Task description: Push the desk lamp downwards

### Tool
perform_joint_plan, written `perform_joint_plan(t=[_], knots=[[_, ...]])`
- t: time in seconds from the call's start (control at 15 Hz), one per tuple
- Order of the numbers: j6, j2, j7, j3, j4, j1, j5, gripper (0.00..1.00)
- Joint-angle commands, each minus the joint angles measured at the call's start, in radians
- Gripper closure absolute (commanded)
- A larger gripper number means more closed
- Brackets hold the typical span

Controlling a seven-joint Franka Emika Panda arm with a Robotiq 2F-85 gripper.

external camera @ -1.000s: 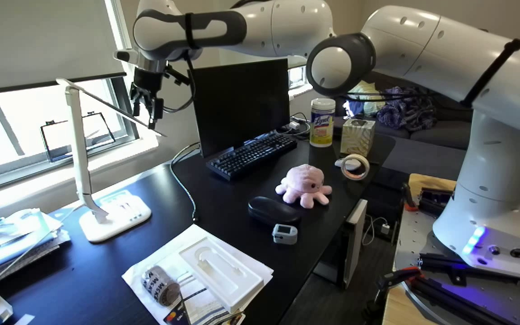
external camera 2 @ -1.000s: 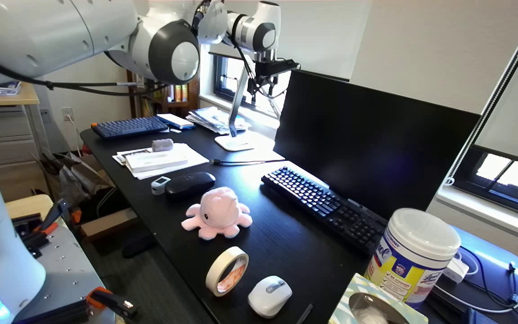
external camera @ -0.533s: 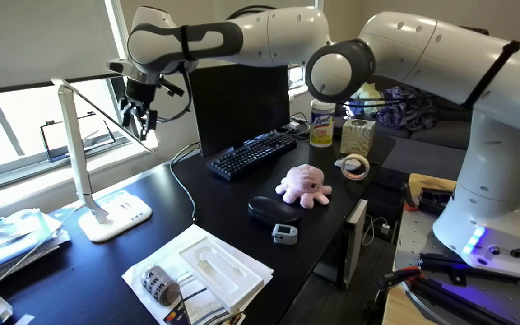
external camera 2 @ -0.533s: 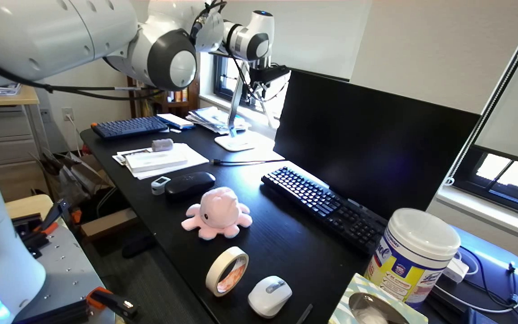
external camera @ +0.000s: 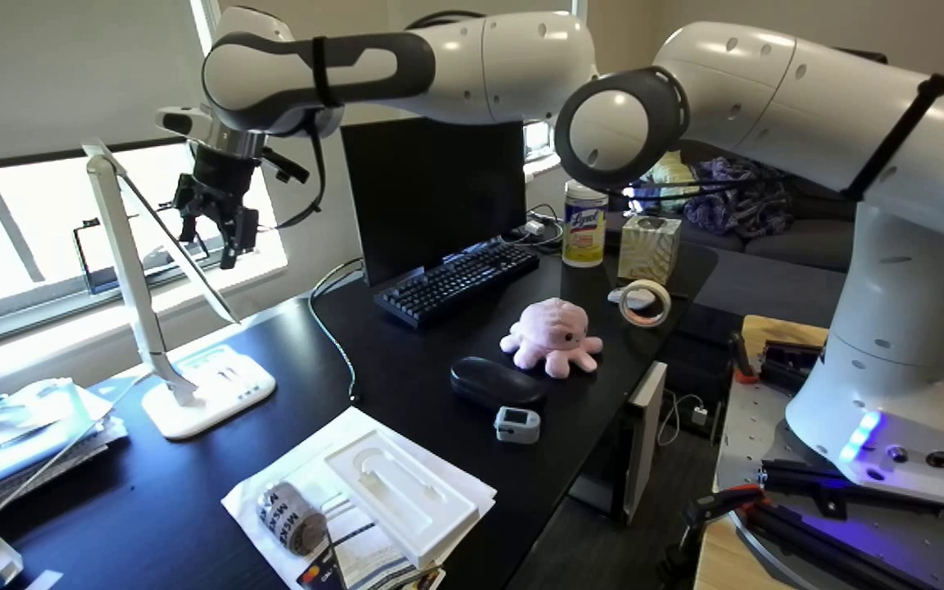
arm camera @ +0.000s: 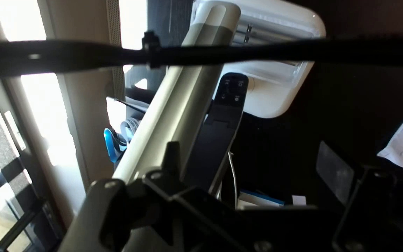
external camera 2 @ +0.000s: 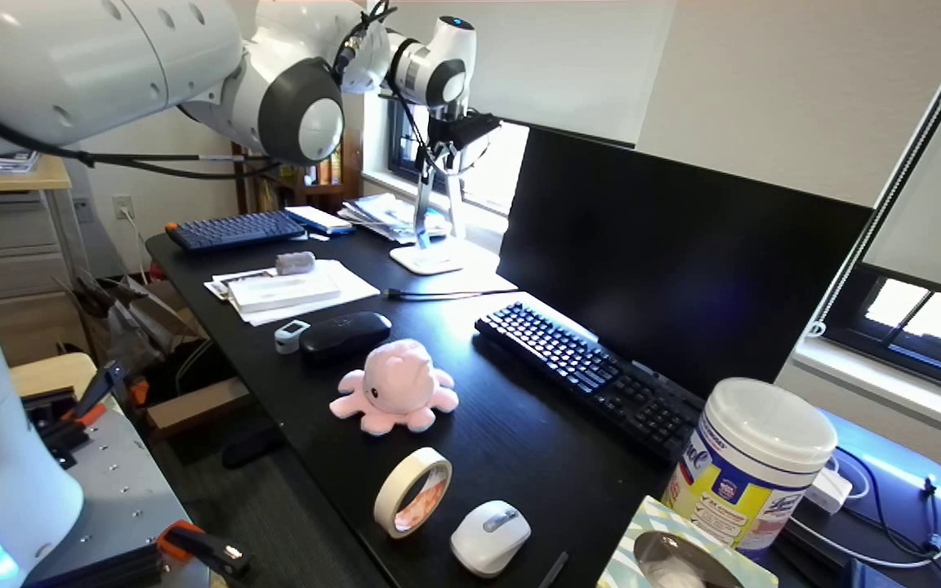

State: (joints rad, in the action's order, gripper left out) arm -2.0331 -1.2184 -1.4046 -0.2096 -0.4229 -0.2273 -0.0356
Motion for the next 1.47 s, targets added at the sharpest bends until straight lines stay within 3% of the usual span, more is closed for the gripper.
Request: perform_joint_plan(t=[0.0, 0.07, 0.13, 0.2, 0.27, 0.33, 0.47, 0.53, 0.8, 0.87, 1.13, 1.27, 1.4], knots=[[-0.015, 0.013, -0.079, -0.046, -0.021, -0.006, -0.022, 0.00], [-0.012, 0.013, -0.082, -0.050, -0.022, -0.008, -0.020, 0.00], [0.044, -0.043, -0.084, -0.035, 0.087, -0.027, -0.026, 0.00], [0.008, 0.017, -0.069, -0.044, -0.021, -0.012, -0.009, 0.00], [0.037, 0.025, -0.012, -0.026, -0.027, -0.007, -0.002, 0.00], [0.090, -0.032, 0.021, 0.007, 0.078, -0.013, -0.007, 0.00], [0.165, -0.025, 0.078, 0.034, 0.078, 0.009, -0.004, 0.00], [0.179, 0.025, 0.129, 0.049, 0.001, 0.023, 0.012, 0.00], [0.390, 0.024, 0.271, 0.102, 0.103, 0.052, 0.011, 0.00], [0.387, 0.088, 0.287, 0.104, 0.031, 0.062, 0.008, 0.00], [0.577, 0.198, 0.276, 0.082, 0.029, 0.057, -0.008, 0.00], [0.687, 0.227, 0.248, 0.076, 0.061, 0.028, -0.005, 0.00], [0.737, 0.282, 0.299, 0.081, 0.034, -0.003, 0.002, 0.00]])
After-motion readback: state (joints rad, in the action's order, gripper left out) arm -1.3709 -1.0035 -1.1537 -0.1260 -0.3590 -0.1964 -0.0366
